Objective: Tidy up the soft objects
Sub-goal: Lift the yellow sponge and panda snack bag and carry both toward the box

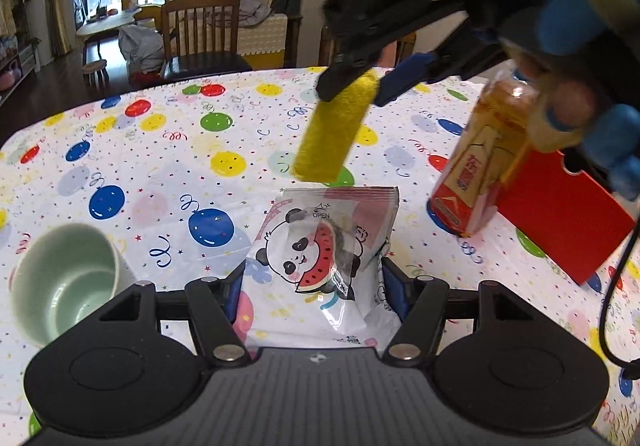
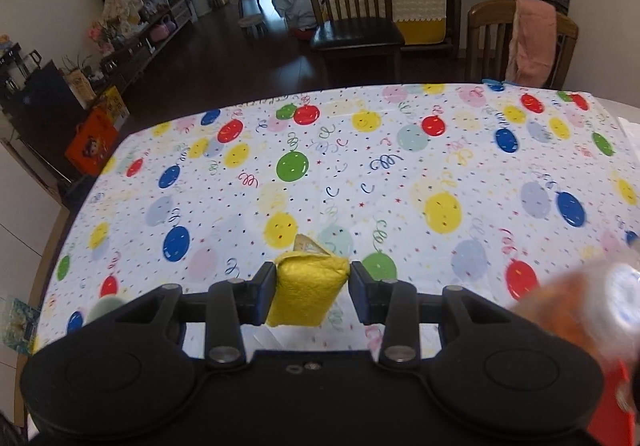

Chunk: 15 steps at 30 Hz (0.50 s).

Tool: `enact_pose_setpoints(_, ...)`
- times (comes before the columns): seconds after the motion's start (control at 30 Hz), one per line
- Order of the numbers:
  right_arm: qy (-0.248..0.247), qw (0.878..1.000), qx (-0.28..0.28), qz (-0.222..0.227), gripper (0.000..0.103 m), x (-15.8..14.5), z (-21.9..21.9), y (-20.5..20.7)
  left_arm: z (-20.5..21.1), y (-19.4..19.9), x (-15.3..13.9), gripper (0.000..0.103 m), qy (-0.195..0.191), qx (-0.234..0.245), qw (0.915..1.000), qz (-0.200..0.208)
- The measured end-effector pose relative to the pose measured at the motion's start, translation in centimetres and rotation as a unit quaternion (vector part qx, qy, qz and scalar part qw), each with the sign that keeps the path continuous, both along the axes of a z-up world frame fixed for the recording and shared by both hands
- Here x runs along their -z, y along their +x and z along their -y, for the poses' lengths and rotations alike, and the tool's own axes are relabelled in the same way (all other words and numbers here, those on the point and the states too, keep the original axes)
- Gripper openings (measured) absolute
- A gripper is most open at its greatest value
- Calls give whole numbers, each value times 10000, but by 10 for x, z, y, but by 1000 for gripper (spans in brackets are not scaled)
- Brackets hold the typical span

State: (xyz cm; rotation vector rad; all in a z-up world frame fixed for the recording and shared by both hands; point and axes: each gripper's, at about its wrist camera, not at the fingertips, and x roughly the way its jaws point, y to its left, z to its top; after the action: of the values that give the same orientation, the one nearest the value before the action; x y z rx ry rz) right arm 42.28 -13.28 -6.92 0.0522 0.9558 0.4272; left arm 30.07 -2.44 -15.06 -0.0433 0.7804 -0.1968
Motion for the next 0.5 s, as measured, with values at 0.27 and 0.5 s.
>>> enact_pose_setpoints(0.27, 93, 9996, -53, 259, 38, -38, 47, -49, -1, -33, -32, 65, -69, 108, 9998, 165)
enact_pose_setpoints(0.5, -54, 9995, -274, 179, 38, -57, 89, -79, 11, -51, -56, 65, 7, 202, 9994, 276)
